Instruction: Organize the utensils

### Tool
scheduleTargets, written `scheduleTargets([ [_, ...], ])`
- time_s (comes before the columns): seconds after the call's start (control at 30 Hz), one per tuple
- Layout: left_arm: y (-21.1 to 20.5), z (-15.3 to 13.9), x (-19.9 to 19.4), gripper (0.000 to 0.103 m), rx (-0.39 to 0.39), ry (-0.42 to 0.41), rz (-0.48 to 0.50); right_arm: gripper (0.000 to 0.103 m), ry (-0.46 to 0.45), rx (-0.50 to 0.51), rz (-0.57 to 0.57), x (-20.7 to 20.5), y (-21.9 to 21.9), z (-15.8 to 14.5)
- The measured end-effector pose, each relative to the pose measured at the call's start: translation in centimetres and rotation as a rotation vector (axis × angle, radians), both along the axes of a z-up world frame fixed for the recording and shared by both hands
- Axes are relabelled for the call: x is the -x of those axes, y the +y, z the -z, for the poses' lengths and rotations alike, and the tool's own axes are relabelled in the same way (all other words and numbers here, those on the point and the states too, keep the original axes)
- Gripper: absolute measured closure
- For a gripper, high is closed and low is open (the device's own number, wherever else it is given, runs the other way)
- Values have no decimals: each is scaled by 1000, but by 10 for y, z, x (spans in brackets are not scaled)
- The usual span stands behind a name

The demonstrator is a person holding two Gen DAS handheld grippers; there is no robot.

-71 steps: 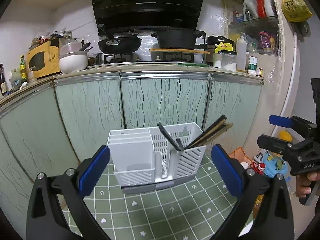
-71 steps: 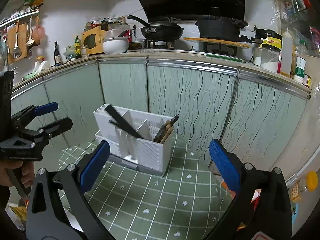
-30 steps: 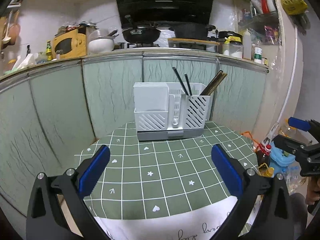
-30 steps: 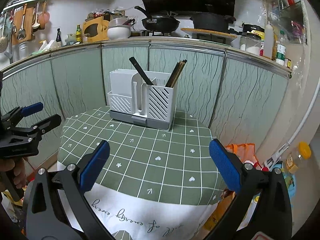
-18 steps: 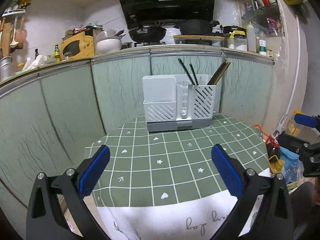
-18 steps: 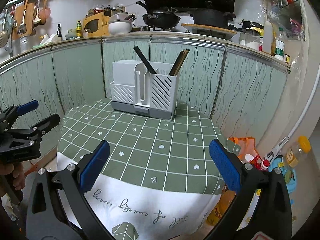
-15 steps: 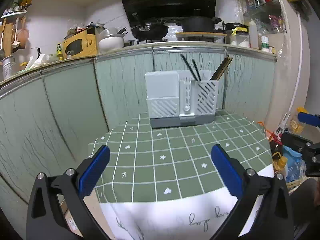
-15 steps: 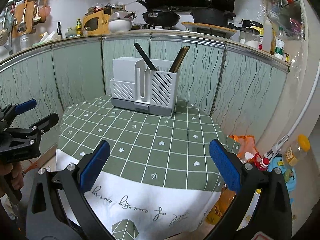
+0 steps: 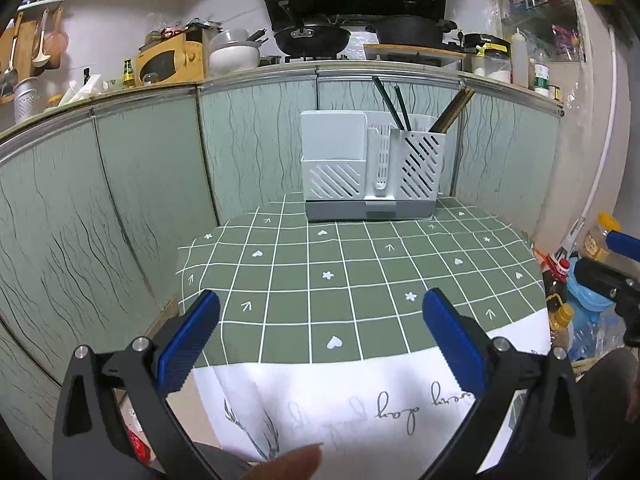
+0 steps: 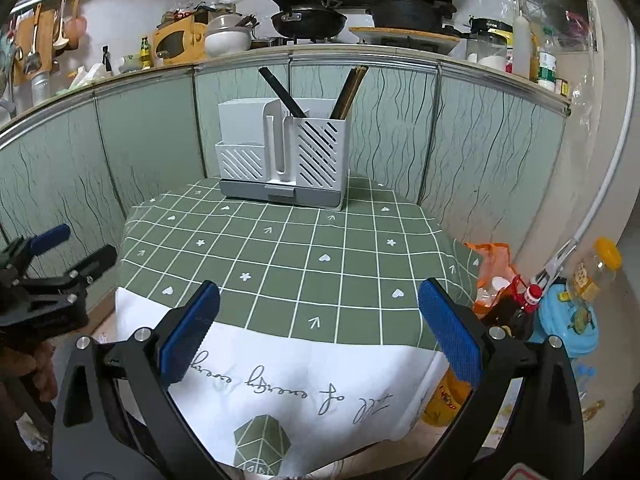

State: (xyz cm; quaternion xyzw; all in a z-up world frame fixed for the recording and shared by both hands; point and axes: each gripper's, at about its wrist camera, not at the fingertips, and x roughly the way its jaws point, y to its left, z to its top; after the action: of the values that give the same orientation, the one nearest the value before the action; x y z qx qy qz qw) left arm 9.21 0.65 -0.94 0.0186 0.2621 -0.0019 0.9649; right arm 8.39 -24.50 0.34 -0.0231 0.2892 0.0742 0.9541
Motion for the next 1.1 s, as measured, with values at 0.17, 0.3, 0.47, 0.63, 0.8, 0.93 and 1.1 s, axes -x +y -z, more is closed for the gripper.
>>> scheduleTargets([
  [0.17, -3, -3, 4, 5, 2, -14, 20, 8, -4, 6, 0, 2, 2, -1],
  [0.3, -3, -6, 5, 5, 9, -13, 23, 8, -17, 23, 11, 2, 3, 0],
  [0.47, -4, -9, 5, 5, 10, -15, 17, 8, -14, 18, 18, -1, 2, 2],
  [0.63, -6, -9, 5, 5, -3, -15, 16, 8, -10, 18, 24, -2, 1, 3],
  [0.8, -9, -8, 5, 5, -14, -17, 21, 8, -22, 27, 26, -2, 2, 3],
  [0.93, -11, -8, 6, 5, -19, -17, 18, 8, -20, 24, 25, -3, 2, 3],
  [1.1, -12, -10, 7, 5, -22, -20, 21, 8, -21, 24, 22, -1, 3, 4],
])
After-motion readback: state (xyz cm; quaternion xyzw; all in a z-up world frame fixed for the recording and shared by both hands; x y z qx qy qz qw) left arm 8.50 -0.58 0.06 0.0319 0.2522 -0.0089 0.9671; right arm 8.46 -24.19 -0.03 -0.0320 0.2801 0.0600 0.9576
